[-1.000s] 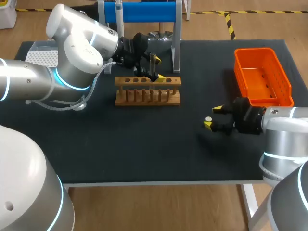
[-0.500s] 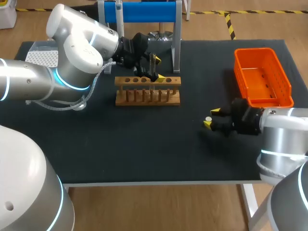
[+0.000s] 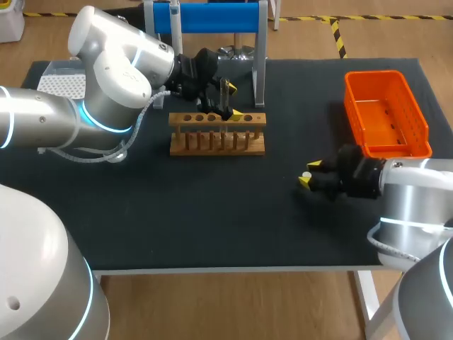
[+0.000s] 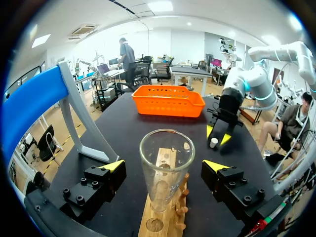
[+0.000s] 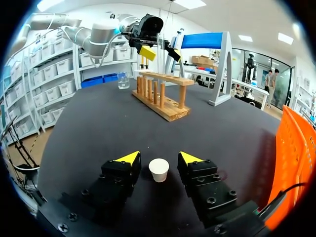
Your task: Invert the test tube, pick up the pipette, mount the tip to pipette, aspirate from beaker and dispense into the tube, eject the tip, return the pipette, and cap with the stopper.
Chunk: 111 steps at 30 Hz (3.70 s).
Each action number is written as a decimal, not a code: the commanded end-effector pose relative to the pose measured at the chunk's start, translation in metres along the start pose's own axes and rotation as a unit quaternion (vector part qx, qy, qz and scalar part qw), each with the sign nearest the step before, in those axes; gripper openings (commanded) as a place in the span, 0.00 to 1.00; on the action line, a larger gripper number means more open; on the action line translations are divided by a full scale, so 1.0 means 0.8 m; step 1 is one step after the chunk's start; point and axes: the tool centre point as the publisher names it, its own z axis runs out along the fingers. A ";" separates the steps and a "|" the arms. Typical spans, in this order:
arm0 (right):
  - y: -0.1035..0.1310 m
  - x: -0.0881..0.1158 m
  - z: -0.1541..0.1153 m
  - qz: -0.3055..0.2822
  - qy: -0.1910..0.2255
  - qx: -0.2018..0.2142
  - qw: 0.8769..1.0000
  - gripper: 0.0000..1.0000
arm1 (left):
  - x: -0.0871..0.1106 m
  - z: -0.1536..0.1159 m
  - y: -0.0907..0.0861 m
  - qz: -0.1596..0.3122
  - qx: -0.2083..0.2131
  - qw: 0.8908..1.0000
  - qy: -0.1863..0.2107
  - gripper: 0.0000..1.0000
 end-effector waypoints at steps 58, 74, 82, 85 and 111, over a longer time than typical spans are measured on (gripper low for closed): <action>-0.007 -0.006 0.010 0.011 -0.004 0.005 1.000 0.00 | -0.002 0.000 0.000 0.000 -0.001 1.000 0.002 1.00; 0.024 0.000 0.002 -0.044 -0.002 -0.002 0.999 0.00 | -0.002 0.000 0.000 0.000 -0.001 1.000 0.002 1.00; 0.078 -0.003 -0.011 -0.102 0.020 -0.013 0.994 0.00 | -0.002 0.000 0.000 0.000 -0.001 1.000 0.002 1.00; 0.103 -0.009 -0.016 -0.116 0.028 -0.021 0.993 0.00 | -0.002 0.000 0.000 0.000 -0.001 1.000 0.002 1.00; 0.287 -0.025 0.039 -0.185 0.124 -0.042 0.974 0.00 | -0.002 0.000 0.000 0.000 -0.001 1.000 0.002 1.00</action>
